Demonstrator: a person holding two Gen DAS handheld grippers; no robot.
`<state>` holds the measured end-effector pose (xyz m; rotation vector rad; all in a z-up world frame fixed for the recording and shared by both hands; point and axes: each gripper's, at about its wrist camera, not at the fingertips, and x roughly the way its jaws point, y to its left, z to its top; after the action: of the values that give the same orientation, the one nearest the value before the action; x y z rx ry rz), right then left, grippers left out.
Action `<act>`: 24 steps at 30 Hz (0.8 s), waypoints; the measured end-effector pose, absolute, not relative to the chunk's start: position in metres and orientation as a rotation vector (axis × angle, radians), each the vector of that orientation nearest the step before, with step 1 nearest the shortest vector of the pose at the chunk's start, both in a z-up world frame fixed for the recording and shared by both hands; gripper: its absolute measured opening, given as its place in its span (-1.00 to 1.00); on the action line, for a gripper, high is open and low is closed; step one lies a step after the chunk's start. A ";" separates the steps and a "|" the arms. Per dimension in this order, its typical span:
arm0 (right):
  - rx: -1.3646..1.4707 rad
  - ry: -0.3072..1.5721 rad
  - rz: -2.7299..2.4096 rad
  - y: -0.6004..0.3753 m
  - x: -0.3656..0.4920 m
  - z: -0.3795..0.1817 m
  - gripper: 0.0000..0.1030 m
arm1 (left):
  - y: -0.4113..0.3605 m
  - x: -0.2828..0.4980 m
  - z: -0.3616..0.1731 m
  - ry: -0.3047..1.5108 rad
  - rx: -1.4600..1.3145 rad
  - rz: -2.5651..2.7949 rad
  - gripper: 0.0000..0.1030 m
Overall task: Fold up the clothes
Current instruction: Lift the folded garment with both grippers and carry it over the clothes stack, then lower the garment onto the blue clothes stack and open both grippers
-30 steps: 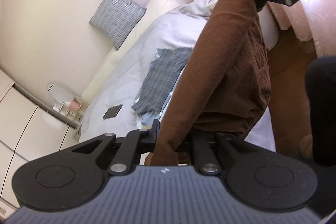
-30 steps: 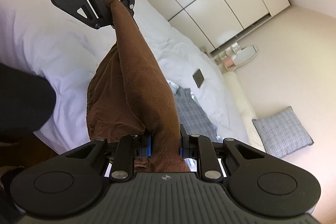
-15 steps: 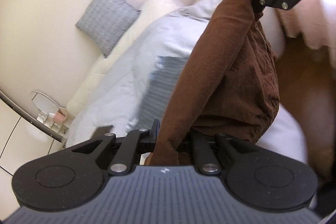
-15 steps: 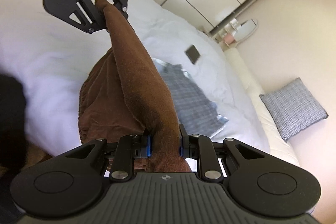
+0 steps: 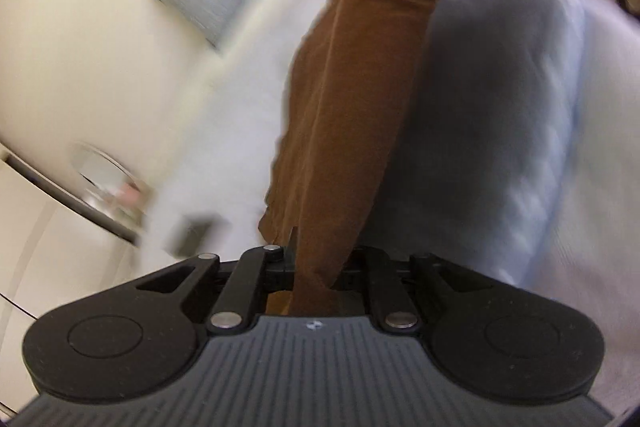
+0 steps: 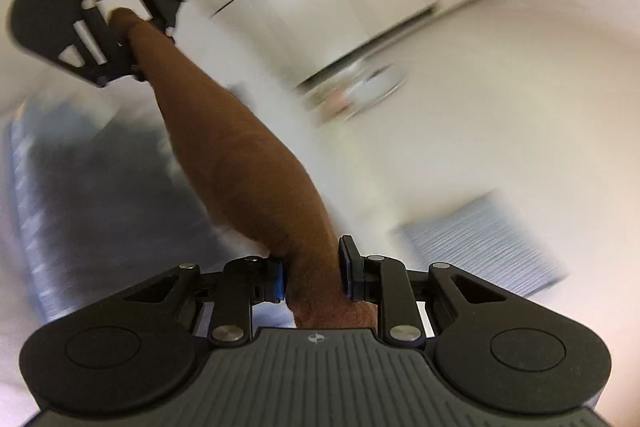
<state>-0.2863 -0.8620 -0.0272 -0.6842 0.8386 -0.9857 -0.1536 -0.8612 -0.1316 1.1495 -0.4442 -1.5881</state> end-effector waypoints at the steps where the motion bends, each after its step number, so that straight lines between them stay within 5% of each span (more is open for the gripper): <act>1: -0.665 0.891 -0.952 -0.868 -0.282 -0.049 -0.53 | -0.863 -0.152 -0.147 -0.434 1.162 -1.585 -0.81; 7: -0.677 0.934 -0.935 -0.864 -0.289 -0.094 -0.11 | -0.848 -0.149 -0.142 -0.506 1.086 -1.546 -0.67; 11: -0.702 0.923 -0.971 -0.842 -0.297 -0.095 -0.10 | -0.830 -0.145 -0.149 -0.578 1.085 -1.532 -0.64; 14: -0.725 0.930 -0.970 -0.829 -0.298 -0.099 -0.19 | -0.830 -0.141 -0.157 -0.571 1.103 -1.533 -0.69; 18: -0.696 0.946 -0.961 -0.833 -0.296 -0.095 -0.59 | -0.839 -0.140 -0.150 -0.576 1.088 -1.532 -0.78; 24: -0.629 0.897 -1.000 -0.834 -0.298 -0.084 -0.66 | -0.831 -0.143 -0.162 -0.562 1.138 -1.569 -0.78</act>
<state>-0.2981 -0.8343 -0.0840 -0.6288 0.8968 -1.0000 -0.1431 -0.8307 -0.1617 1.1384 -0.5623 -1.5695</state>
